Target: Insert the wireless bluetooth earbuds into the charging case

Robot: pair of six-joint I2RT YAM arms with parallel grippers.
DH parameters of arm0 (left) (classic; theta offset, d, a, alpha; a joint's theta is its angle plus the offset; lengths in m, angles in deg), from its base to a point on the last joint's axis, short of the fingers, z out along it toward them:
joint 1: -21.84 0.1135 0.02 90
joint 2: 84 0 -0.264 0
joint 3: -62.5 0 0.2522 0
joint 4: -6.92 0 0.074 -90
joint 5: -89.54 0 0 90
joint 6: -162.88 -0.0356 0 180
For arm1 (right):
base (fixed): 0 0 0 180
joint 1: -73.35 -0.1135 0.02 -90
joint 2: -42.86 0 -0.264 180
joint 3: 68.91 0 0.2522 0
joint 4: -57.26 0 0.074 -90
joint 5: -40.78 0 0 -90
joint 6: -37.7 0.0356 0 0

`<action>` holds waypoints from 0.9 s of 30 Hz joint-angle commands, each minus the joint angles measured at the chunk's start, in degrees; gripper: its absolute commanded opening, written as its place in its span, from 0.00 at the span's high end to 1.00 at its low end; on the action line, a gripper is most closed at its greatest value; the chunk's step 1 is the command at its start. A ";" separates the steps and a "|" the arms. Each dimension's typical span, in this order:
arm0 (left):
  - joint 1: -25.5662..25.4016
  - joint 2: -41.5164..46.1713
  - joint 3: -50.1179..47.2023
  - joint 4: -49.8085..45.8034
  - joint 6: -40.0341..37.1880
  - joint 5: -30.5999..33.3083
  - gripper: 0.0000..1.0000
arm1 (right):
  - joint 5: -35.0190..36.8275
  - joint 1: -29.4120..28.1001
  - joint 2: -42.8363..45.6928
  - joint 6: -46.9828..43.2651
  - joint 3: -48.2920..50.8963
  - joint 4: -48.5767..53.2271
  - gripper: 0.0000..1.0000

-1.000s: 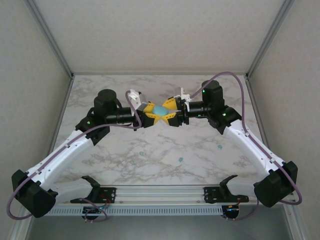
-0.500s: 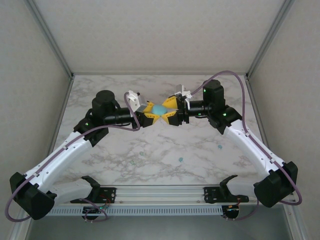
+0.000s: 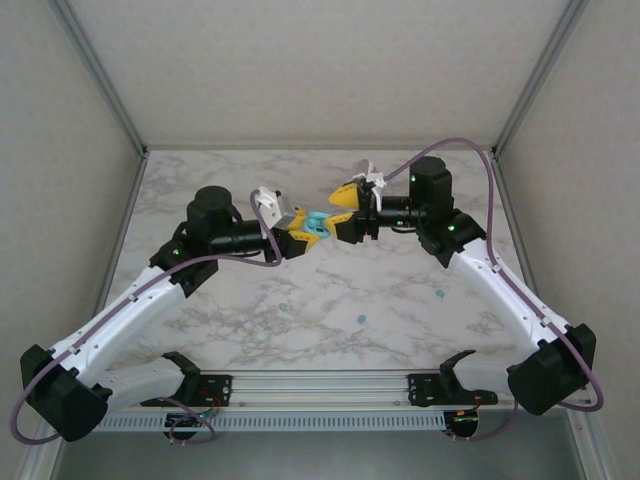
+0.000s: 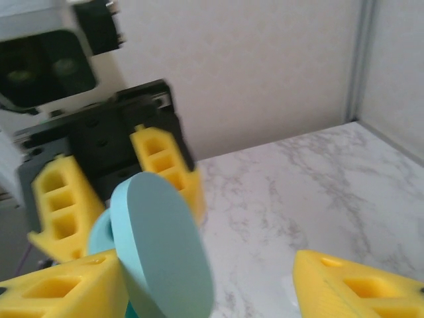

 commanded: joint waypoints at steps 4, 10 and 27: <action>-0.73 2.61 -2.53 5.45 3.25 0.50 0.83 | 8.03 0.90 1.07 4.30 -2.83 -0.05 0.32; -0.73 4.42 -7.22 13.69 8.91 7.00 0.83 | 16.79 1.02 2.51 9.57 -7.06 7.06 0.29; -0.73 6.41 -10.62 22.23 15.09 7.72 0.86 | -0.07 1.06 4.07 -3.49 -3.50 10.28 0.29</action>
